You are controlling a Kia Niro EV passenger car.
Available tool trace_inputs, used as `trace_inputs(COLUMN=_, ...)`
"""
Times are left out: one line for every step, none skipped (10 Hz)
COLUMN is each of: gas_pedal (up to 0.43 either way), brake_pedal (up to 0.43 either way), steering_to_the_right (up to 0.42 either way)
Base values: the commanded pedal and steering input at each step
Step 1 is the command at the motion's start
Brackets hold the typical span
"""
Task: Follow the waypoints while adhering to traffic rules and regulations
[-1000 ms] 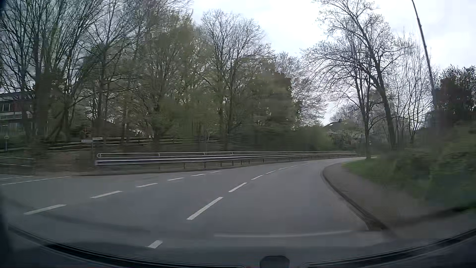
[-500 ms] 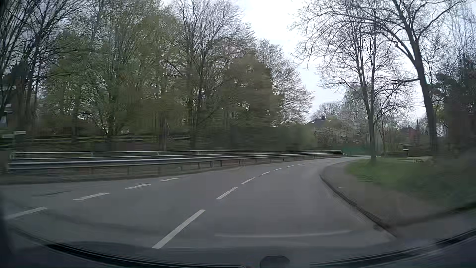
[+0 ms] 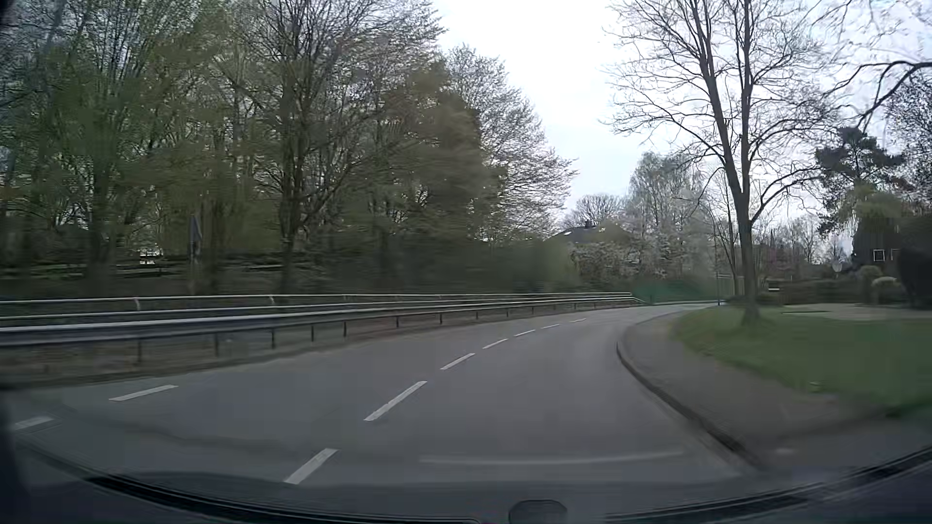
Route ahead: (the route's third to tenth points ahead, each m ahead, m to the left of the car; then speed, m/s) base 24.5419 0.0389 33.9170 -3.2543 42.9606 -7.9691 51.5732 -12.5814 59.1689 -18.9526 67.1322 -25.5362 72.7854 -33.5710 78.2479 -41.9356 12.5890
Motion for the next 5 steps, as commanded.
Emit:
trace_inputs(gas_pedal=0.157, brake_pedal=0.006, steering_to_the_right=0.06)
trace_inputs(gas_pedal=0.157, brake_pedal=0.006, steering_to_the_right=0.053)
trace_inputs(gas_pedal=0.157, brake_pedal=0.0, steering_to_the_right=0.051)
trace_inputs(gas_pedal=0.169, brake_pedal=0.0, steering_to_the_right=0.05)
trace_inputs(gas_pedal=0.169, brake_pedal=0.006, steering_to_the_right=0.05)
